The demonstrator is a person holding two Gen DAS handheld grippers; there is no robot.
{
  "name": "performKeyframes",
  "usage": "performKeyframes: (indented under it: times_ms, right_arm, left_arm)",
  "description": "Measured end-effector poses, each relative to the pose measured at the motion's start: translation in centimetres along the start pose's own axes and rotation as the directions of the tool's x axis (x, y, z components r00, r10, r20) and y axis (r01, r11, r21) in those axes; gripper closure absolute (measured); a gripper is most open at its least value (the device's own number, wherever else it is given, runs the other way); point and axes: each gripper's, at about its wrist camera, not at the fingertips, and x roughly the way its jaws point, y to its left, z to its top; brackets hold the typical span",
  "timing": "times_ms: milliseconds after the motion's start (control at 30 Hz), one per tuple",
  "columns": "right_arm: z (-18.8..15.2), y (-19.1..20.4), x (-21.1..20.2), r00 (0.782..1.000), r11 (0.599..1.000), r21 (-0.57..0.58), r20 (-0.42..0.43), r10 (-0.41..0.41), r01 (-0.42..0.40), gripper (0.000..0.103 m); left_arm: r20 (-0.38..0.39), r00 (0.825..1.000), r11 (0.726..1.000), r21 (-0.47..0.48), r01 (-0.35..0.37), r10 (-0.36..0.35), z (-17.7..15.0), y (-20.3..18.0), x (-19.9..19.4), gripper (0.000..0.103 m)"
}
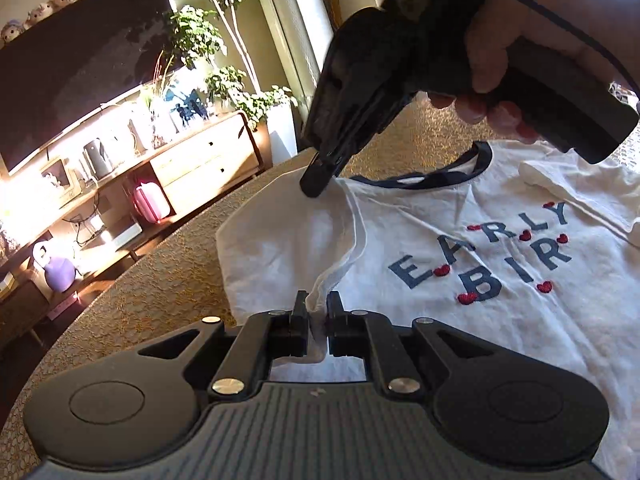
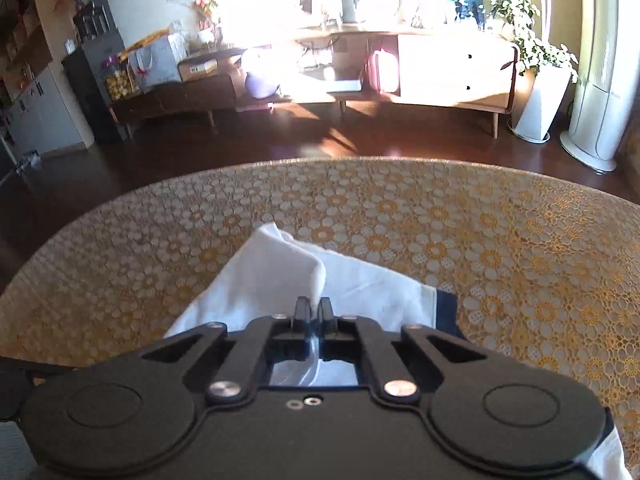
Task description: Fold clothes
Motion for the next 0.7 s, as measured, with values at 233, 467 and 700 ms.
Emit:
performKeyframes:
  times_ms: [233, 467, 700]
  right_arm:
    - [-3.9, -3.2, -2.2, 0.996, 0.992, 0.118, -0.084, -0.026, 0.036, 0.0]
    - [-3.8, -2.6, -2.0, 0.993, 0.995, 0.044, -0.087, -0.081, 0.086, 0.0]
    - [-1.8, 0.0, -1.5, 0.999, 0.997, -0.064, -0.009, -0.035, 0.034, 0.0]
  left_arm:
    - [-0.057, 0.99, 0.985, 0.104, 0.135, -0.13, -0.2, -0.8, -1.0, 0.095]
    - [-0.151, 0.963, 0.968, 0.078, 0.237, -0.224, -1.1, -1.0, -2.3, 0.09]
    - [-0.005, 0.983, 0.98, 0.075, 0.184, -0.184, -0.4, -0.3, -4.7, 0.072]
